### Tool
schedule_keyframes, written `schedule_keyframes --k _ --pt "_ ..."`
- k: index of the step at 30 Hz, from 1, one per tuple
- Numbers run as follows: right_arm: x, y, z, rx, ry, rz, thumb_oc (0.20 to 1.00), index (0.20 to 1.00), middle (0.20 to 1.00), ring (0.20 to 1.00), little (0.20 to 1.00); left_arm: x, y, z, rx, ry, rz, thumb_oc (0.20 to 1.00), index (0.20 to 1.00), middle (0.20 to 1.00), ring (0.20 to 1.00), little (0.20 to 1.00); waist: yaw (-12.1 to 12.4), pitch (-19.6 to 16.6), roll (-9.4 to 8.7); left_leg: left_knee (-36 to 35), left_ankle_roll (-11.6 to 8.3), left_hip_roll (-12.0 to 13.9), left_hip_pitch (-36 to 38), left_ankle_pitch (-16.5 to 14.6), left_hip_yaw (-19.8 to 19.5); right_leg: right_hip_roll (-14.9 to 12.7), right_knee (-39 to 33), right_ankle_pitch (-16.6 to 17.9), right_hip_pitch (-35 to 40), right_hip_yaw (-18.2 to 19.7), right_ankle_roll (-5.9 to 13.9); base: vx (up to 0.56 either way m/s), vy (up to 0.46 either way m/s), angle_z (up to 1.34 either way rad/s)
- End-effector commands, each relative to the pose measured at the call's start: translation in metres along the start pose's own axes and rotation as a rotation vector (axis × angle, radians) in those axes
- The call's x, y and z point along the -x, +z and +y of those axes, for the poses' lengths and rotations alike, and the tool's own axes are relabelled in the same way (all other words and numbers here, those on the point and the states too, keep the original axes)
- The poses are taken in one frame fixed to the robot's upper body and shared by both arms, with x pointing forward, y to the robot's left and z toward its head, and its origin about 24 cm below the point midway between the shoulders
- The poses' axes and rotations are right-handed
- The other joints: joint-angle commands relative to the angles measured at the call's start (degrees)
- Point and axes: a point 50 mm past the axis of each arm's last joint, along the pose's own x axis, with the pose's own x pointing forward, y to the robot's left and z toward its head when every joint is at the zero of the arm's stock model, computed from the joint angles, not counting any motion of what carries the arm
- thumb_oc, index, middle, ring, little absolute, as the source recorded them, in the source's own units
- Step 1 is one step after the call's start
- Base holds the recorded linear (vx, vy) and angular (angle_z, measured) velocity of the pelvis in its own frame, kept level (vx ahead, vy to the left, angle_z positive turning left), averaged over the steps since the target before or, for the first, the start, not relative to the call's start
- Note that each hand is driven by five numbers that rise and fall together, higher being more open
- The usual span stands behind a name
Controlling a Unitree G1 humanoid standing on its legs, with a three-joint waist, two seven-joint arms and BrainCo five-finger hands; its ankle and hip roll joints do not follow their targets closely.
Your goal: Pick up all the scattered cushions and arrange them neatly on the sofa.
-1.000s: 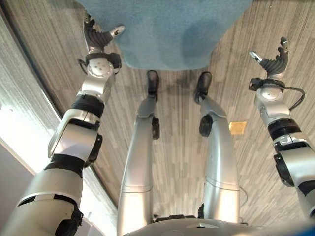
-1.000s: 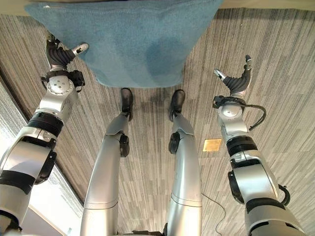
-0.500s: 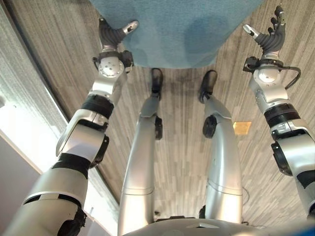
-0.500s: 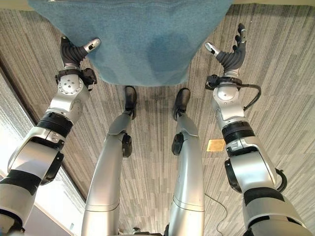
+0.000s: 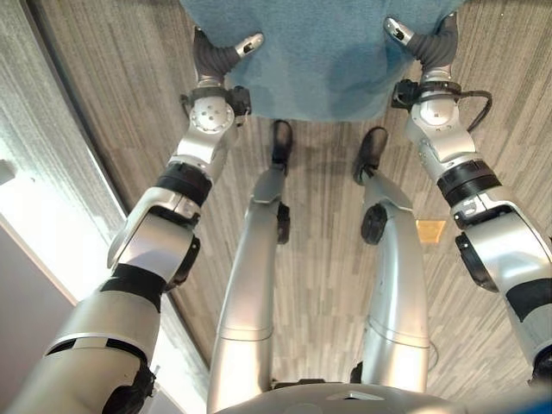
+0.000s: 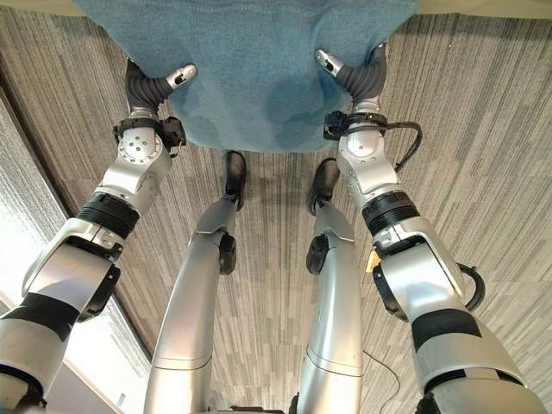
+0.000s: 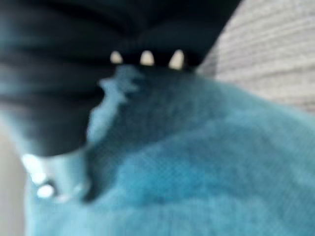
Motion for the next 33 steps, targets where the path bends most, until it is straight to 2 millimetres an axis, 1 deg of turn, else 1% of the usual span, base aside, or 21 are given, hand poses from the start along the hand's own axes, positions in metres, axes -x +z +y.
schedule_keyframes --k 1,2,4,5,7,9,12,14,15,16,19,20,21,22,26,28,29,33 --pt "0.024 0.009 0.066 -0.056 0.250 -0.054 0.200 0.200 0.200 0.200 0.200 0.004 0.021 -0.026 0.132 -0.065 -0.108 0.200 0.200 0.200 0.200 0.200 -0.9 -3.5 4.61 -0.9 0.51 -4.1 1.3 -1.7 -2.8 1.9 1.8 -1.9 2.9 -0.9 1.62 0.00 0.000 0.00" --pt "0.026 0.013 0.067 -0.087 0.250 -0.074 0.200 0.200 0.200 0.200 0.200 0.005 0.022 -0.023 0.166 -0.048 -0.114 0.200 0.200 0.200 0.200 0.200 -0.9 -4.1 4.62 -1.0 0.51 -4.1 1.3 -1.7 -2.8 2.2 1.9 -2.0 2.9 -1.1 1.52 0.00 0.000 0.00" --pt "0.026 0.014 0.065 -0.095 0.242 -0.088 0.200 0.200 0.200 0.200 0.200 0.007 0.022 -0.023 0.173 -0.047 -0.119 0.200 0.200 0.200 0.200 0.200 -0.9 -5.0 4.50 -1.5 0.46 -4.1 1.4 -1.6 -2.8 2.3 1.7 -2.1 2.9 -1.1 1.44 0.00 -0.018 0.00" --pt "0.026 0.017 0.059 -0.118 0.230 -0.109 0.200 0.200 0.200 0.200 0.200 0.009 0.023 -0.023 0.176 -0.054 -0.135 0.200 0.200 0.200 0.200 0.200 -1.1 -5.8 4.43 -2.5 0.46 -4.2 1.9 -1.5 -2.7 2.8 1.7 -2.1 2.9 -1.1 1.32 -0.01 -0.037 0.00" --pt "0.026 0.016 0.051 -0.113 0.208 -0.120 0.200 0.200 0.200 0.200 0.200 0.012 0.021 -0.022 0.182 -0.053 -0.138 0.200 0.200 0.200 0.200 0.200 -1.3 -6.9 4.24 -4.0 0.40 -4.1 2.5 -1.3 -2.5 2.9 1.0 -2.0 2.9 -1.1 1.30 -0.03 -0.039 0.01" --pt "0.029 0.016 0.040 -0.120 0.183 -0.144 0.200 0.200 0.200 0.200 0.200 0.020 0.018 -0.026 0.198 -0.069 -0.144 0.200 0.200 0.200 0.200 0.200 -1.6 -7.8 4.20 -6.9 0.13 -3.8 5.5 -0.8 -2.9 3.2 -1.1 -2.0 5.8 -1.6 1.15 -0.04 -0.057 0.06" --pt "0.033 0.015 0.030 -0.123 0.156 -0.167 0.200 0.200 0.200 0.200 0.200 0.030 0.016 -0.030 0.218 -0.094 -0.159 0.200 0.200 0.200 0.200 0.200 -1.7 -7.7 4.39 -9.6 -0.24 -3.7 9.5 -0.4 -3.4 3.5 -3.5 -1.7 9.8 -2.4 1.07 -0.05 -0.042 0.05" --pt "0.037 0.013 0.023 -0.117 0.147 -0.181 0.200 0.200 0.200 0.200 0.200 0.037 0.011 -0.028 0.227 -0.106 -0.164 0.200 0.200 0.200 0.200 0.200 -1.7 -7.7 4.51 -11.7 -0.57 -3.7 12.9 -0.2 -4.2 3.7 -5.1 -1.3 12.9 -2.7 1.10 -0.04 -0.057 0.01" --pt "0.040 0.011 0.020 -0.113 0.144 -0.183 0.200 0.200 0.200 0.200 0.200 0.042 0.007 -0.028 0.231 -0.115 -0.158 0.200 0.200 0.200 0.200 0.200 -1.8 -7.6 4.45 -12.8 -0.78 -3.5 14.8 0.0 -4.5 3.7 -5.9 -1.1 14.9 -3.0 1.10 -0.05 -0.084 0.01" --pt "0.044 0.009 0.013 -0.100 0.136 -0.198 0.200 0.200 0.200 0.200 0.200 0.050 0.005 -0.028 0.238 -0.137 -0.171 0.200 0.200 0.200 0.200 0.200 -1.9 -7.4 4.37 -14.5 -1.13 -3.4 18.6 -0.1 -5.2 3.6 -7.7 -0.9 18.5 -3.4 1.13 -0.05 -0.089 0.03" --pt "0.053 0.003 0.002 -0.088 0.119 -0.200 0.200 0.200 0.200 0.200 0.200 0.063 -0.002 -0.024 0.245 -0.159 -0.174 0.200 0.200 0.200 0.200 0.200 -2.1 -6.9 4.26 -17.5 -1.89 -3.1 24.7 0.2 -6.2 3.4 -10.8 -0.2 24.3 -4.2 1.16 -0.02 -0.077 0.04" --pt "0.054 0.002 0.002 -0.087 0.120 -0.197 0.200 0.200 0.200 0.200 0.200 0.064 -0.003 -0.024 0.244 -0.159 -0.171 0.200 0.200 0.200 0.200 0.200 -2.1 -6.7 4.32 -17.8 -1.91 -3.1 25.4 0.3 -6.3 3.4 -11.1 -0.1 24.9 -4.3 1.14 0.01 -0.096 0.04" --pt "0.063 -0.003 -0.006 -0.079 0.114 -0.199 0.200 0.200 0.200 0.200 0.200 0.073 -0.006 -0.021 0.242 -0.173 -0.184 0.200 0.200 0.200 0.200 0.200 -2.2 -6.8 4.17 -20.1 -2.42 -2.9 29.7 0.6 -6.9 3.3 -13.2 0.2 28.9 -4.8 1.05 -0.09 -0.108 0.07" --pt "0.071 -0.010 -0.013 -0.065 0.111 -0.192 0.200 0.200 0.200 0.200 0.200 0.082 -0.012 -0.019 0.236 -0.193 -0.177 0.200 0.200 0.200 0.200 0.200 -2.4 -6.9 3.90 -22.4 -2.65 -2.9 33.1 2.7 -7.2 3.2 -15.8 2.3 32.2 -5.9 0.63 -0.09 -0.119 0.08" --pt "0.092 -0.026 -0.025 -0.037 0.107 -0.153 0.200 0.200 0.200 0.200 0.200 0.101 -0.021 -0.011 0.225 -0.214 -0.169 0.200 0.200 0.200 0.200 0.200 -2.6 -7.8 3.49 -26.9 -2.87 -2.7 42.7 3.1 -7.9 3.1 -20.2 3.3 40.7 -7.0 0.71 -0.04 -0.053 0.02" --pt "0.105 -0.038 -0.033 -0.014 0.104 -0.112 0.200 0.200 0.200 0.200 0.200 0.113 -0.029 -0.006 0.222 -0.231 -0.151 0.200 0.200 0.200 0.200 0.200 -2.7 -7.9 3.24 -29.7 -3.00 -2.4 48.3 3.4 -7.9 2.9 -23.2 3.9 46.3 -7.5 0.96 0.03 -0.016 -0.02" --pt "0.117 -0.047 -0.036 -0.002 0.115 -0.078 0.200 0.200 0.200 0.200 0.200 0.124 -0.039 0.002 0.205 -0.229 -0.120 0.200 0.200 0.200 0.200 0.200 -2.8 -8.3 2.94 -31.8 -3.12 -2.1 53.8 3.6 -7.8 3.1 -25.7 4.4 51.7 -7.8 1.13 0.07 -0.032 -0.09" --pt "0.139 -0.063 -0.046 0.035 0.117 -0.006 0.200 0.200 0.200 0.200 0.200 0.145 -0.059 0.018 0.191 -0.212 -0.036 0.200 0.200 0.200 0.200 0.200 -2.8 -9.4 2.40 -35.8 -3.20 -1.5 64.1 4.2 -7.1 3.3 -31.8 5.5 63.1 -8.3 1.43 0.12 -0.009 -0.10"
